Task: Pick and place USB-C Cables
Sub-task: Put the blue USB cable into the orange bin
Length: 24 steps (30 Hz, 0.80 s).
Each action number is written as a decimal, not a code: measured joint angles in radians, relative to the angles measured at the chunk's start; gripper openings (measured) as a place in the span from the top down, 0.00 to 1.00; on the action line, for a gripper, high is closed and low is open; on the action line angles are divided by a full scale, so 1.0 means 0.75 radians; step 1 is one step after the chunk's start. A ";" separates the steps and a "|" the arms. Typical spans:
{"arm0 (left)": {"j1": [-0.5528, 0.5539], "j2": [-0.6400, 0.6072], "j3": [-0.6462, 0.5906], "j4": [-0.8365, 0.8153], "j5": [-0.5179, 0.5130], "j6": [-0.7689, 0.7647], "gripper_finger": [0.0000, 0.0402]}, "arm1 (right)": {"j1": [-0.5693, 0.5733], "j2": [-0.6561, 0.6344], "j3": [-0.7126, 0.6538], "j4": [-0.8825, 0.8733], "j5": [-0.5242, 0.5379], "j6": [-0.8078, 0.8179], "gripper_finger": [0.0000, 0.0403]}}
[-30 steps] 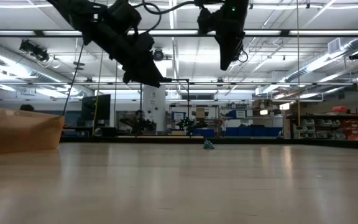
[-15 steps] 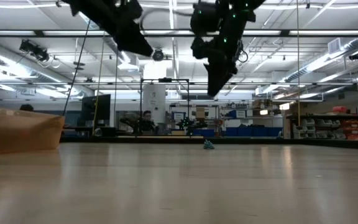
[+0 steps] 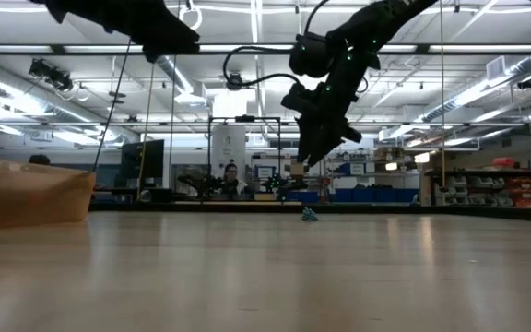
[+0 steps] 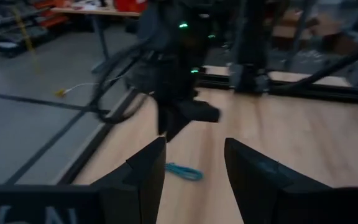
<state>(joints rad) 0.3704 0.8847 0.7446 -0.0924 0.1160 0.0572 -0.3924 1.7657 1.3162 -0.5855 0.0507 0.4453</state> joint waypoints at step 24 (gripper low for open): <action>-0.371 -0.283 -0.397 0.318 -0.098 -0.155 0.57 | 0.069 0.137 -0.082 0.023 0.013 0.028 0.57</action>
<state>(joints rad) 0.0922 0.6722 0.4469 0.1464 0.0424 -0.0588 -0.3410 1.8684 1.2549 -0.5681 0.0601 0.4661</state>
